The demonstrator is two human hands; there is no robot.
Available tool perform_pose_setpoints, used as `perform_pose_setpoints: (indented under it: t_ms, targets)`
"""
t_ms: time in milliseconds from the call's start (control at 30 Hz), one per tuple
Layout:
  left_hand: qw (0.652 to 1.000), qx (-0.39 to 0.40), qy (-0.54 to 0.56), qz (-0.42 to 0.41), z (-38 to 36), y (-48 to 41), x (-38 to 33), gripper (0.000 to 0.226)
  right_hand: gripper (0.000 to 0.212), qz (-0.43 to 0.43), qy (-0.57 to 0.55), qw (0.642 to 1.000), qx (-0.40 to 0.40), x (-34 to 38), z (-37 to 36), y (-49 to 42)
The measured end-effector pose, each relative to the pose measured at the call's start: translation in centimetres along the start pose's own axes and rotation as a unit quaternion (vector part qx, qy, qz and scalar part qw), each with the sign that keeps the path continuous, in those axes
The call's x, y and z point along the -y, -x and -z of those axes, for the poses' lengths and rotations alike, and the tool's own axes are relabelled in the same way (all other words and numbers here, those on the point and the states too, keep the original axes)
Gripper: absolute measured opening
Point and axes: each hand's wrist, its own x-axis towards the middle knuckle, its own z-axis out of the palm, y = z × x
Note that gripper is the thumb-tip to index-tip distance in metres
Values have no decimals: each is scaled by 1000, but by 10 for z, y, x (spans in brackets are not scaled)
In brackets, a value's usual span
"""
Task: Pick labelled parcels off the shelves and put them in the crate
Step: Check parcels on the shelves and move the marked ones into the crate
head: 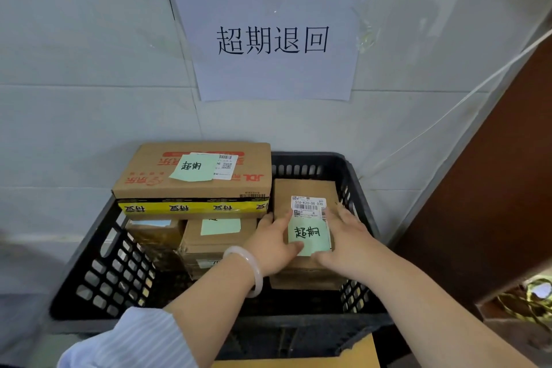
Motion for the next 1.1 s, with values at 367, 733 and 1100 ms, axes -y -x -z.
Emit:
perform_pose_setpoints:
  t_ms: [367, 733, 1100]
  targets:
    - [934, 59, -329, -128, 10, 28, 8, 70, 65, 79, 148, 984, 57, -2, -12, 36]
    - [932, 42, -338, -124, 8, 16, 12, 82, 73, 76, 185, 980, 23, -4, -10, 17]
    - [939, -218, -265, -36, 20, 136, 40, 74, 80, 306, 147, 937, -80, 46, -19, 80]
